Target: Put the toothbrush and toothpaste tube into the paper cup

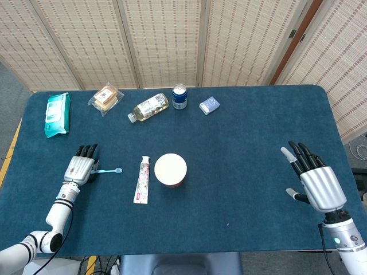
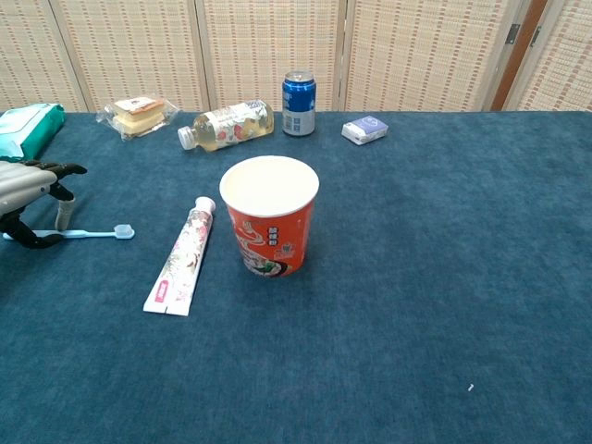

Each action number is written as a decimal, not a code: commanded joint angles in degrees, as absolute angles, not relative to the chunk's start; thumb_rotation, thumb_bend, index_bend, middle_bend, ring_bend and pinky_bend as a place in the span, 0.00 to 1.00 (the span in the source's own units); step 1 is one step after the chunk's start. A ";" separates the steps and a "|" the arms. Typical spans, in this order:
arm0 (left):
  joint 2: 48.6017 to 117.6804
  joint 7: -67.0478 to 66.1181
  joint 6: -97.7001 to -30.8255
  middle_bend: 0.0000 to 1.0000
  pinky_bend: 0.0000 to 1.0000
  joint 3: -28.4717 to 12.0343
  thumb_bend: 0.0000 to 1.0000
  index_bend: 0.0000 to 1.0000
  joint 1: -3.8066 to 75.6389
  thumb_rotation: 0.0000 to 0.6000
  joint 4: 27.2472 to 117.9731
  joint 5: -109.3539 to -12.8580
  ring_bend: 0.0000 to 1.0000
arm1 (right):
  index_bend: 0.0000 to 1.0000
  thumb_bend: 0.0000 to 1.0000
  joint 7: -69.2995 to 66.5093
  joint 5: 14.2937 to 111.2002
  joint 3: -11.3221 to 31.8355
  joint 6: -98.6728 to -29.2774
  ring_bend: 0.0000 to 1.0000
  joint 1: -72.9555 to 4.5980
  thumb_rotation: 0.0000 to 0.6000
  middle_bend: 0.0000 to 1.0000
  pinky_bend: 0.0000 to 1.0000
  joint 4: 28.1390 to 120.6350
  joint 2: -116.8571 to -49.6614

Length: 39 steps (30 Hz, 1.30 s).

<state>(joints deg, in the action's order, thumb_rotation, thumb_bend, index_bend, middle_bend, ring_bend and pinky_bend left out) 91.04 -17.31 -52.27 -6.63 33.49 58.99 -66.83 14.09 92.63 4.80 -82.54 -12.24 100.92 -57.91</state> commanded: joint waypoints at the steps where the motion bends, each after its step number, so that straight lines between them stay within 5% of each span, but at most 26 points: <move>1: 91.08 -17.25 -52.25 0.00 0.00 -6.63 0.36 0.54 33.50 1.00 58.96 -66.90 0.00 | 0.00 0.00 14.08 92.63 4.76 -82.51 0.00 -12.23 1.00 0.00 0.29 100.86 -57.96; 7: 90.90 -17.38 -52.02 0.00 0.00 -6.50 0.36 0.52 33.54 1.00 59.10 -67.02 0.00 | 0.00 0.00 13.95 92.59 4.77 -82.47 0.00 -12.27 1.00 0.00 0.29 100.71 -58.04; 14: 90.22 -17.40 -52.13 0.00 0.00 -6.29 0.36 0.30 33.43 1.00 60.29 -67.39 0.00 | 0.00 0.00 13.77 92.49 4.75 -82.36 0.00 -12.30 1.00 0.00 0.29 100.47 -58.19; 30: 90.23 -16.96 -52.56 0.00 0.00 -6.39 0.36 0.02 33.40 1.00 60.41 -67.73 0.00 | 0.00 0.00 13.70 92.38 4.60 -82.10 0.00 -12.34 1.00 0.00 0.29 100.22 -58.42; 39: 90.31 -17.87 -51.93 0.00 0.00 -5.94 0.36 0.07 33.25 1.00 60.34 -67.31 0.00 | 0.00 0.00 13.73 92.33 4.60 -82.13 0.00 -12.33 1.00 0.00 0.29 100.19 -58.47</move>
